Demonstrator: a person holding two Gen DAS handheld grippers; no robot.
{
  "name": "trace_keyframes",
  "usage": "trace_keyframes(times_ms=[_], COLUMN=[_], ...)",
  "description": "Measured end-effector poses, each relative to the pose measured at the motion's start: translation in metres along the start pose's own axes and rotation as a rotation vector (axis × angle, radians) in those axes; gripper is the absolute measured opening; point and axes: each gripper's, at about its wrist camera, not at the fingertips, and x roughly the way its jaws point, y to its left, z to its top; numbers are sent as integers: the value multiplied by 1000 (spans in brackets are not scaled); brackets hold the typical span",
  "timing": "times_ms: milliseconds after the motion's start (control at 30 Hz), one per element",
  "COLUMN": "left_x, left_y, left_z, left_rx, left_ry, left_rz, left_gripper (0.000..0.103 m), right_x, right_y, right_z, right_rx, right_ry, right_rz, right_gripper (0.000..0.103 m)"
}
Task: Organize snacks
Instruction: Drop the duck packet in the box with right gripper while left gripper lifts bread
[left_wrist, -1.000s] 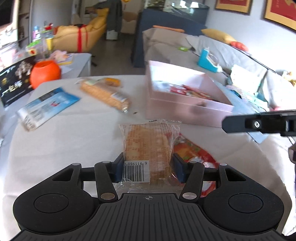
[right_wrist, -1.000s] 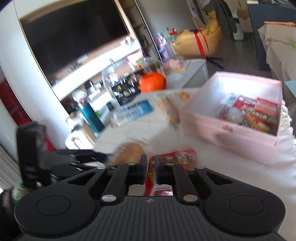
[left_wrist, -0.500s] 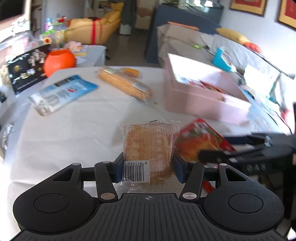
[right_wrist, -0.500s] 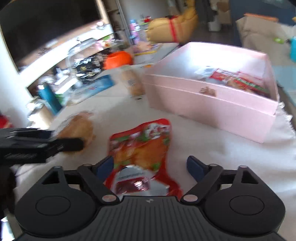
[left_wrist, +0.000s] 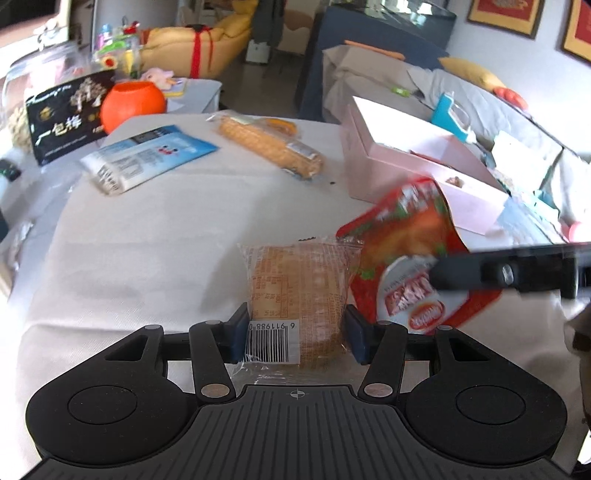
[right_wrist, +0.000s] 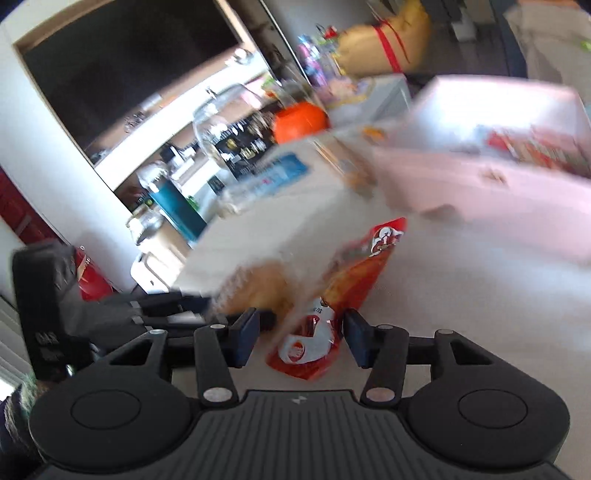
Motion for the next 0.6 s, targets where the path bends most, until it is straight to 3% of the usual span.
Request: trace_keyframes(times_ms=[100,167,233,333,433,500,600], left_x=[-2,-2,-2,-3,-2,0,1], left_y=[1,2,3,5,3,1,-4], left_z=[-1,-1,-2,-3,-2,0,2], left_rx=[-6,-11,-15,-23,-28,-35,-38], left_ry=[-5,-10,-13,-19,-21,-21,-18], left_rz=[2,2,4,3,2,-13,-28], left_gripper=[58,58,58,57,57,57,57], right_x=[12,28,44,60,52,45,37], right_y=[8,7,1,-16,-22,-24,-28], right_z=[15,21,25,20,19,18,20], right_rx=[29,45,72,120,123,126,161], right_ry=[-10,-2,14,70,73,83,81], right_rz=[27,21,-18,-77,-55,-8,68], right_gripper=[51,57,56,51,31,25,22])
